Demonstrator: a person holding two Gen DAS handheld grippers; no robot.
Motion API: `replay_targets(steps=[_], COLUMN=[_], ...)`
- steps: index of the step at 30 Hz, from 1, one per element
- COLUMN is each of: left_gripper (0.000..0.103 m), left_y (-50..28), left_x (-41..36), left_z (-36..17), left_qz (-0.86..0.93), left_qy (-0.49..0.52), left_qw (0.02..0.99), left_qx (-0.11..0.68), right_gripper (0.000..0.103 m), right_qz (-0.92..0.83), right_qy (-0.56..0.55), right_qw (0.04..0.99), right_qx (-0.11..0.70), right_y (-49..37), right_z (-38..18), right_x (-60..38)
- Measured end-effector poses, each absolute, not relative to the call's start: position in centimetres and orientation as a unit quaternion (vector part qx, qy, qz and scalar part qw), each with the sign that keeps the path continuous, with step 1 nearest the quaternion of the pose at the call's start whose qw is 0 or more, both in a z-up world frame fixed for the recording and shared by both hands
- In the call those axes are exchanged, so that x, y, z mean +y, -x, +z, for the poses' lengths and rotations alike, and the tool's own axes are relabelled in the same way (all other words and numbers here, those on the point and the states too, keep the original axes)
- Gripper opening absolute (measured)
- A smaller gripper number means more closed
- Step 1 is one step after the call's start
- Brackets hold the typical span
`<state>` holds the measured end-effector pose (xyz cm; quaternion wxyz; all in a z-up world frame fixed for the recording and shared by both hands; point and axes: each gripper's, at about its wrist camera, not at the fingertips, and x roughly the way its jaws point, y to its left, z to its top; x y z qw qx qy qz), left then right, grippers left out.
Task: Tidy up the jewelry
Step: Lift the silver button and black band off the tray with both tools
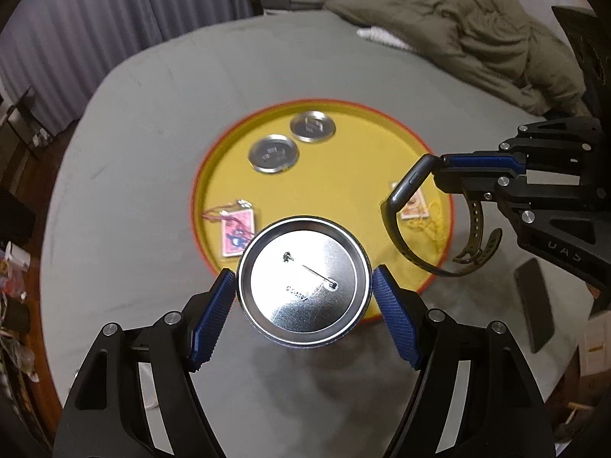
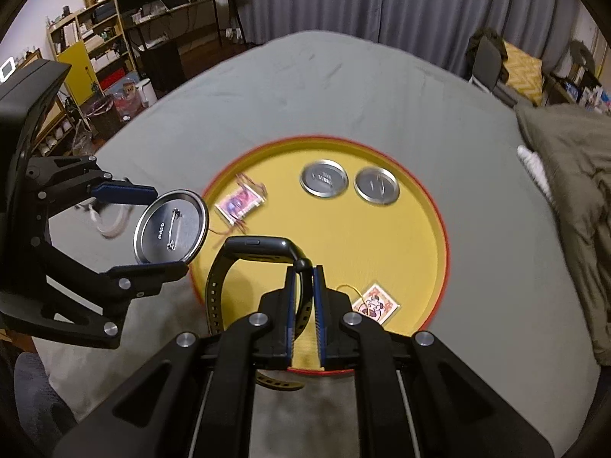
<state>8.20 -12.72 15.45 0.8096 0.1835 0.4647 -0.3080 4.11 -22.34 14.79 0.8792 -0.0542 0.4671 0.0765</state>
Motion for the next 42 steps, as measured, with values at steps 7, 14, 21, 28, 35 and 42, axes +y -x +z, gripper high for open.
replay_targets(steps=[7,14,21,28,35,42], left_gripper=[0.072,0.072,0.072,0.072,0.072,0.072], left_y=[-5.7,-3.2,-1.0,1.8,3.9,4.4], left_x=[-8.8,-2.5,5.3,14.2,21.3,26.8], left_z=[20.7,25.3,27.8,28.7,27.6,24.5], left_qz=[-0.297,-0.272,-0.235,-0.189,-0.149,-0.125], left_qy=[-0.174,-0.158,-0.140,-0.120,-0.103,-0.085], left_qw=[0.830,0.853,0.871,0.886,0.891,0.887], left_qx=[0.438,0.417,0.409,0.407,0.416,0.437], right_gripper=[0.009,0.009,0.009,0.009,0.009,0.009], right_qz=[0.080,0.103,0.133,0.167,0.211,0.251], right_qy=[0.080,0.108,0.131,0.160,0.189,0.200], right_qw=[0.893,0.903,0.904,0.898,0.885,0.866], right_qx=[0.436,0.404,0.386,0.374,0.370,0.383], right_y=[-2.2,-0.1,1.3,2.4,3.4,3.1], right_z=[20.0,24.8,27.2,28.4,28.3,25.6], right_x=[-19.3,-13.8,-7.8,-0.5,7.1,13.3])
